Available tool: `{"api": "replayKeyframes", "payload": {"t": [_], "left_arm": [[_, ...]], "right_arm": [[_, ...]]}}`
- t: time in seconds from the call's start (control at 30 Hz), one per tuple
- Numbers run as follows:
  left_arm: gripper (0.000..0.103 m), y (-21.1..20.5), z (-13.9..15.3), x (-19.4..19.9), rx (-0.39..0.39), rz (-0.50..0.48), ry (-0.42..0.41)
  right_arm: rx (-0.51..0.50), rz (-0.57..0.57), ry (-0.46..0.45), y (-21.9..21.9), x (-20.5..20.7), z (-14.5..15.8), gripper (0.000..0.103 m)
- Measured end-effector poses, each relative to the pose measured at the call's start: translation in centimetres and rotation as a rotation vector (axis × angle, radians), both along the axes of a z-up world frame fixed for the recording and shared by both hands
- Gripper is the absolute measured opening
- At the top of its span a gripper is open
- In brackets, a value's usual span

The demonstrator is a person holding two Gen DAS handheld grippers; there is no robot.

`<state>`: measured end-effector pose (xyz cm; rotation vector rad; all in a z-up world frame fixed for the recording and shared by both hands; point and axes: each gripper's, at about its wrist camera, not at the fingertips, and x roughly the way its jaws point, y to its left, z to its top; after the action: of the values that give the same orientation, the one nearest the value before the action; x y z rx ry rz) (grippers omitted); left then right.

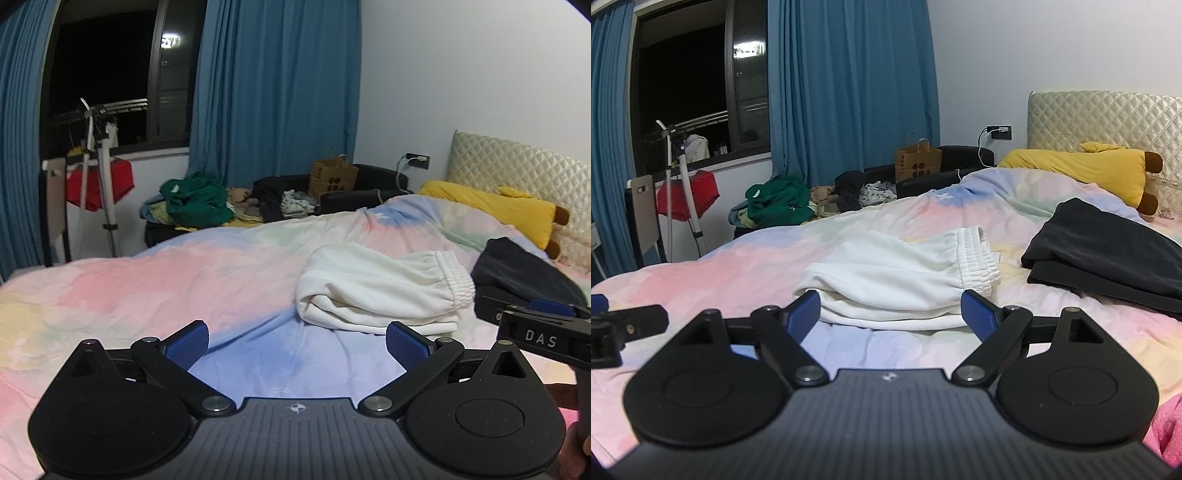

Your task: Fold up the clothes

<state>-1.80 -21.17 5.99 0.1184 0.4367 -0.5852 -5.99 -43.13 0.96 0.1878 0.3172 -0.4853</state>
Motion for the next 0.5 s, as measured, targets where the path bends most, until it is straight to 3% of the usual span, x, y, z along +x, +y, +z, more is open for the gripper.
{"api": "replayKeyframes", "payload": {"t": [0.5], "left_arm": [[0.103, 0.55, 0.02, 0.20, -0.012, 0.018, 0.004]], "right_arm": [[0.002, -0.034, 0.003, -0.43, -0.18, -0.21, 0.085]]}}
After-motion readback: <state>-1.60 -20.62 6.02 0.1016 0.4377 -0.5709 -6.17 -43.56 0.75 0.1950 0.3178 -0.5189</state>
